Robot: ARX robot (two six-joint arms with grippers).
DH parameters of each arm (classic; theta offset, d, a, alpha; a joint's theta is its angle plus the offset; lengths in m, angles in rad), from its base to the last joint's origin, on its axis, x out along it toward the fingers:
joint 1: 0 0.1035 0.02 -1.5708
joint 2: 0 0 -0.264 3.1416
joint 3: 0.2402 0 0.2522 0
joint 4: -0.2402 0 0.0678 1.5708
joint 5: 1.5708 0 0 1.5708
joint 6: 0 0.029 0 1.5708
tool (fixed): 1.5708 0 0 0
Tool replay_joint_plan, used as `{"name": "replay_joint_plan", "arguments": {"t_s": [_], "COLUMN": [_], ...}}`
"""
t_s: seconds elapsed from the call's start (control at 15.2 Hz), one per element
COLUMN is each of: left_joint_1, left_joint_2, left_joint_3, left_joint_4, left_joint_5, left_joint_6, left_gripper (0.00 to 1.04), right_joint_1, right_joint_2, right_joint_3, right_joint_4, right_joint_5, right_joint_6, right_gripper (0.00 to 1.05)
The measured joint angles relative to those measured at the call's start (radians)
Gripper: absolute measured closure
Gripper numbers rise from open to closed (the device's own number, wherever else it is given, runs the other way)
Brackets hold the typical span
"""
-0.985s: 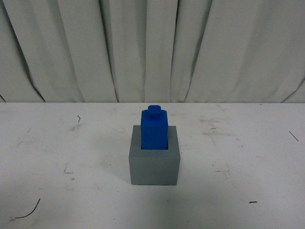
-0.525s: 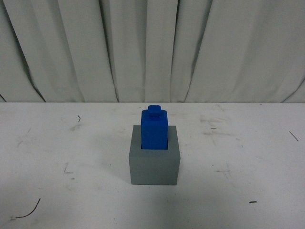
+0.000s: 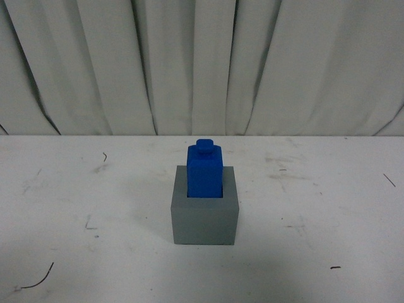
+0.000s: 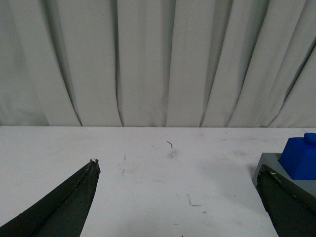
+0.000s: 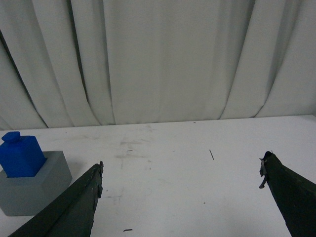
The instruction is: Insert blue part into gray base
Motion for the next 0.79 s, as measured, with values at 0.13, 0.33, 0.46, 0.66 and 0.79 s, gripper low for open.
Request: {"name": "replay_joint_plan", "arguments": {"t_s": [0.13,0.33,0.46,0.66,0.79], "left_joint_1": [0.000,0.000,0.000,0.000,0.000], "left_joint_2": [0.000,0.000,0.000,0.000,0.000], "left_joint_3": [0.000,0.000,0.000,0.000,0.000], "left_joint_4": [0.000,0.000,0.000,0.000,0.000], "left_joint_5": [0.000,0.000,0.000,0.000,0.000], "left_joint_6": [0.000,0.000,0.000,0.000,0.000], "left_gripper": [0.07,0.07,0.07,0.07,0.07], "right_joint_1": [0.000,0.000,0.000,0.000,0.000], "right_joint_2": [0.000,0.000,0.000,0.000,0.000], "right_joint_3": [0.000,0.000,0.000,0.000,0.000], "right_joint_4": [0.000,0.000,0.000,0.000,0.000], "right_joint_5": [0.000,0.000,0.000,0.000,0.000], "right_joint_6": [0.000,0.000,0.000,0.000,0.000], "right_gripper": [0.06,0.06,0.06,0.06,0.06]}}
